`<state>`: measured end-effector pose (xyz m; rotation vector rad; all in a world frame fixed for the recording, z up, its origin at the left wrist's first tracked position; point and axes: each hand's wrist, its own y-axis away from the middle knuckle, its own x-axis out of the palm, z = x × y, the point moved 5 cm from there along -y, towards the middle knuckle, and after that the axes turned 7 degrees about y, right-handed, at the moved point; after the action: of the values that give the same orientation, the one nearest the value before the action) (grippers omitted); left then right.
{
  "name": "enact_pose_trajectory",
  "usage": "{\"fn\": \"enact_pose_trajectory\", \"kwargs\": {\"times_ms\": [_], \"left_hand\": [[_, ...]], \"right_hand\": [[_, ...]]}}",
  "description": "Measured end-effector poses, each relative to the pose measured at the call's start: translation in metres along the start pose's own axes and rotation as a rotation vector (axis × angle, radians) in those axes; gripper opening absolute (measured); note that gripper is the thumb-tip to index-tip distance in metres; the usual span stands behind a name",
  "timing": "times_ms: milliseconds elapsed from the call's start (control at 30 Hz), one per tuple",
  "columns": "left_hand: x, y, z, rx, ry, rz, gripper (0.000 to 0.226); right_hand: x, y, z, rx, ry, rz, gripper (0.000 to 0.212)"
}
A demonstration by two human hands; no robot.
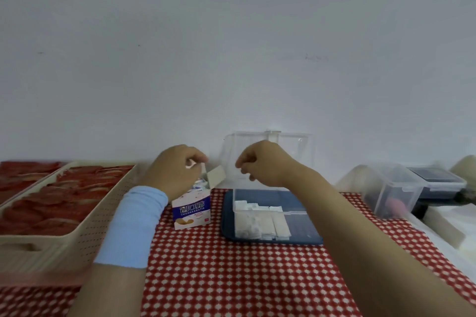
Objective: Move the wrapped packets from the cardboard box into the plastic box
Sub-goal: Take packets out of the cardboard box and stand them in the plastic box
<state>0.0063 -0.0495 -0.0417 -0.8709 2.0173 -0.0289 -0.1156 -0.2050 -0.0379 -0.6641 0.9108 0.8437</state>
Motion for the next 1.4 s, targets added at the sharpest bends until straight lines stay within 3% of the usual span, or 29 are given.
{"fn": "enact_pose_trajectory", "kwargs": {"times_ms": [67, 200, 400, 733, 867, 1100, 1233, 1400], "left_hand": [[-0.007, 0.004, 0.027, -0.090, -0.060, -0.047, 0.019], [-0.001, 0.012, 0.057, -0.164, -0.158, 0.020, 0.025], [0.003, 0.011, 0.072, -0.151, 0.018, 0.013, 0.026], [0.009, 0.002, 0.082, -0.151, 0.052, 0.002, 0.031], [0.008, -0.002, 0.077, -0.114, -0.023, -0.028, 0.029], [0.012, -0.004, 0.078, -0.079, -0.029, -0.073, 0.018], [0.014, -0.006, 0.077, -0.082, -0.032, -0.085, 0.014], [0.016, -0.008, 0.075, -0.080, -0.119, -0.106, 0.044]], "right_hand": [[0.012, -0.004, 0.021, -0.096, 0.051, -0.011, 0.021], [0.039, -0.020, 0.048, -0.176, 0.201, 0.006, 0.023], [0.076, -0.049, 0.067, -0.263, 0.568, 0.002, 0.024], [0.087, -0.061, 0.080, -0.325, 0.732, -0.001, 0.019], [0.082, -0.062, 0.077, -0.287, 0.684, -0.015, 0.020], [0.063, -0.055, 0.067, -0.204, 0.341, 0.037, 0.018], [0.065, -0.056, 0.058, -0.207, 0.323, 0.044, 0.014], [0.052, -0.053, 0.058, -0.230, 0.157, -0.129, 0.008]]}}
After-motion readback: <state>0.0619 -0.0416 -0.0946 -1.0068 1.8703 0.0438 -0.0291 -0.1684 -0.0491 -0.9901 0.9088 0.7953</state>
